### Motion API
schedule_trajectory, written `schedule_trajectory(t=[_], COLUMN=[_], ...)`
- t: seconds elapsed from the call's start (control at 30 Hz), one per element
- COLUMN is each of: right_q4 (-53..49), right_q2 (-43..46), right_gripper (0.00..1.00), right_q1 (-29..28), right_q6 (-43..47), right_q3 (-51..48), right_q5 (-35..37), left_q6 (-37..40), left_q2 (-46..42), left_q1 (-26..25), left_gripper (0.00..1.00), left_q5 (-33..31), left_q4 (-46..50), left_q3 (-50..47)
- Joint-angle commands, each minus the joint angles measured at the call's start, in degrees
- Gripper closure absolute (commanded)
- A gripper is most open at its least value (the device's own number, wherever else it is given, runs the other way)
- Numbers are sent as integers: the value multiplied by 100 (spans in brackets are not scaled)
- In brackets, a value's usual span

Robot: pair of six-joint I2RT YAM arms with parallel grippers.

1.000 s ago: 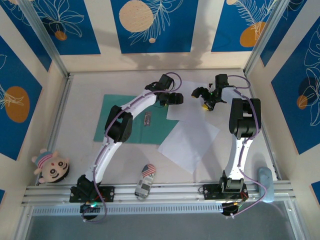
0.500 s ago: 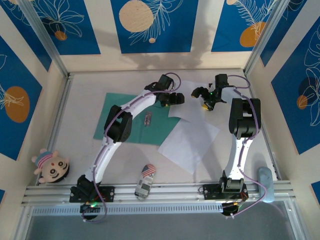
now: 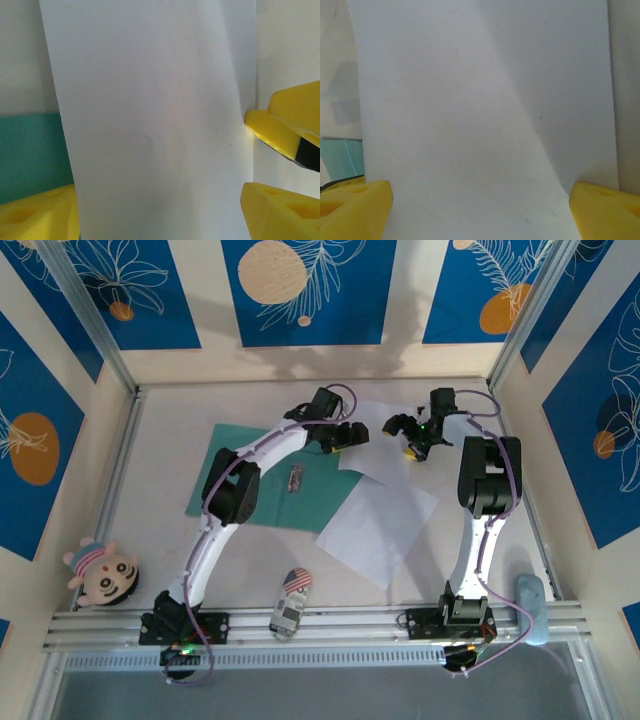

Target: Put the files into the folder

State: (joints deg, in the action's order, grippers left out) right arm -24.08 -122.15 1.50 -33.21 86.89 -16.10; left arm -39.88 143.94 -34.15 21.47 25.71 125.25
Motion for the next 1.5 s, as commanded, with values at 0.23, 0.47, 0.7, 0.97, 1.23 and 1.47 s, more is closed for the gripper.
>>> schedule_trajectory(t=[0.23, 0.47, 0.7, 0.97, 1.23, 1.47], right_q4=[-339, -331, -325, -231, 16, 644], right_q2=[-231, -222, -213, -179, -50, 540], right_gripper=[8, 7, 7, 7, 7, 7], right_q1=[-28, -26, -21, -18, 47, 92], right_q6=[121, 120, 101, 87, -44, -333], right_q3=[36, 12, 6, -28, -222, -785], right_q5=[-51, -69, -95, -231, -596, -1044], left_q6=[-296, -515, -736, -779, -724, -668], left_q2=[-528, -355, -210, -62, -88, -536], left_q1=[115, 114, 114, 118, 119, 128], left_gripper=[19, 22, 34, 50, 77, 97], left_q5=[243, 411, 511, 503, 419, 318], left_q4=[-144, -301, -444, -283, -49, -18], left_q3=[-259, -307, -284, -152, -69, -286])
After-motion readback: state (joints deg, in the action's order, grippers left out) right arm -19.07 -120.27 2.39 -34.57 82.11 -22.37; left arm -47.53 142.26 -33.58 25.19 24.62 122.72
